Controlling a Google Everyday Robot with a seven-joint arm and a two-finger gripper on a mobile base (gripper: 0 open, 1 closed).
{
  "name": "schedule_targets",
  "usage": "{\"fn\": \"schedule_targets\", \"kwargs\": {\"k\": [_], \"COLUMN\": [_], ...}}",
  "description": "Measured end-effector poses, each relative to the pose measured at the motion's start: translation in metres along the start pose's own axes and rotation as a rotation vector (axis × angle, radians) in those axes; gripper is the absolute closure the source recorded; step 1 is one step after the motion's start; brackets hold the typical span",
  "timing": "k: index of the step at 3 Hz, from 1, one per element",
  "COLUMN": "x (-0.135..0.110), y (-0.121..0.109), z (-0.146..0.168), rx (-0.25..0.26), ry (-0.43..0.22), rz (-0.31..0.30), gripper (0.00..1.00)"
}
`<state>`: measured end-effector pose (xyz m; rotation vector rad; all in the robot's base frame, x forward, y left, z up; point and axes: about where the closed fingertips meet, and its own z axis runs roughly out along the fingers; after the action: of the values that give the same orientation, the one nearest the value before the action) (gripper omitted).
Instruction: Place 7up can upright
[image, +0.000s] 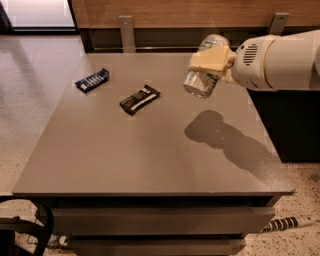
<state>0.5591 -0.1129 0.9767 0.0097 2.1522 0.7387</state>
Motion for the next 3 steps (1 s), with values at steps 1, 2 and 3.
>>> {"fn": "schedule_targets", "kwargs": {"k": [1,2,3], "x": [-0.009,-0.008,0.028], "y": [-0.007,-0.019,-0.045], "z": [0.002,0.003,-0.002], "rx": [-0.078,-0.150,-0.181], "ry": [0.038,0.081,0.119], "rz": [-0.086,-0.149,-0.163], "gripper": [1.00,1.00,1.00]}}
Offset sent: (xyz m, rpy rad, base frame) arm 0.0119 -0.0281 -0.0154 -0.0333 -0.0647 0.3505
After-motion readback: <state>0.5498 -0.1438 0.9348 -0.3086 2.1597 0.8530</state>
